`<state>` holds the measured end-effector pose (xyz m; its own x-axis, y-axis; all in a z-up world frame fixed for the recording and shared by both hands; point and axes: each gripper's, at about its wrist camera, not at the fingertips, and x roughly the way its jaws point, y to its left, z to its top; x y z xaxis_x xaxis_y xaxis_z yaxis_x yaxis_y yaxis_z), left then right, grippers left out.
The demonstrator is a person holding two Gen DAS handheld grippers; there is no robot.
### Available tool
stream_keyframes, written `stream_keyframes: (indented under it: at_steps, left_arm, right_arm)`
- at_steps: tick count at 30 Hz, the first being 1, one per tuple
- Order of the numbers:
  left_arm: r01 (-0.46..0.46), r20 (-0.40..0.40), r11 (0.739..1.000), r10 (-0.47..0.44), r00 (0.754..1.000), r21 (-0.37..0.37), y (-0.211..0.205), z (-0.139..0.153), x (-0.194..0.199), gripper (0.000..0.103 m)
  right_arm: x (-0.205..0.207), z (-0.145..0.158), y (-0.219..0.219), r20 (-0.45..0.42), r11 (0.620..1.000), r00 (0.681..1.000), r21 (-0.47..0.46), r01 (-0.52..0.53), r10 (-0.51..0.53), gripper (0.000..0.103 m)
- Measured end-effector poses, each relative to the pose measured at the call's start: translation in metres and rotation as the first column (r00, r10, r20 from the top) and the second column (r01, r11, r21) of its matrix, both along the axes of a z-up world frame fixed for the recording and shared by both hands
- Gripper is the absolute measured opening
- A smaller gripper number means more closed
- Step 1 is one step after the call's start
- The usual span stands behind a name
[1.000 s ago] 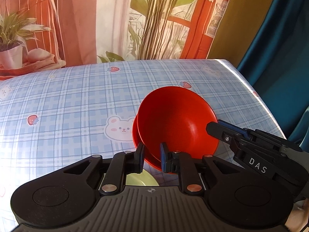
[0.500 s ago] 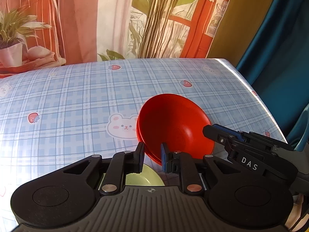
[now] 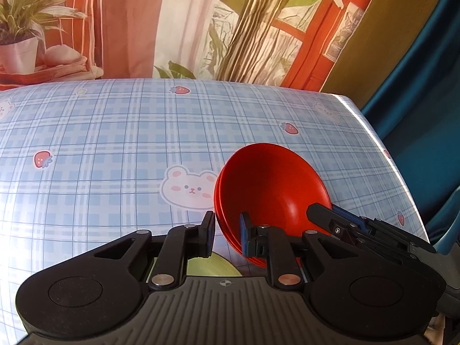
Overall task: Organize plates and bowls
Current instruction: 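Carry the nested red bowls with the left gripper toward the green plate stack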
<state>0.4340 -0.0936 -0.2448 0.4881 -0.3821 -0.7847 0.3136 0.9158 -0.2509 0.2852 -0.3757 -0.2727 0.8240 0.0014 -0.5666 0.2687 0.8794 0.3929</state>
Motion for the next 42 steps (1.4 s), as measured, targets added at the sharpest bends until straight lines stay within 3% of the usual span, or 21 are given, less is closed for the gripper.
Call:
stream_keyframes:
  at_steps: [19,29,42]
  left_arm:
    - [0.043,0.031,0.999,-0.044,0.999,0.022,-0.013,0.002,-0.011,0.019]
    - [0.068,0.086,0.998,-0.067,0.994,-0.005,-0.014,0.034,-0.041,0.019]
    - [0.053,0.139,0.998,-0.046,0.989,-0.041,0.018,0.066,-0.095,0.019]
  right_arm:
    - [-0.007,-0.005,-0.003,0.001,0.998,1.0,0.055,0.008,-0.008,0.015]
    - [-0.037,0.033,0.001,0.04,1.0,0.999,0.001,0.024,-0.024,0.015]
    - [-0.072,0.08,0.04,0.068,0.998,0.997,-0.061,-0.018,0.023,0.016]
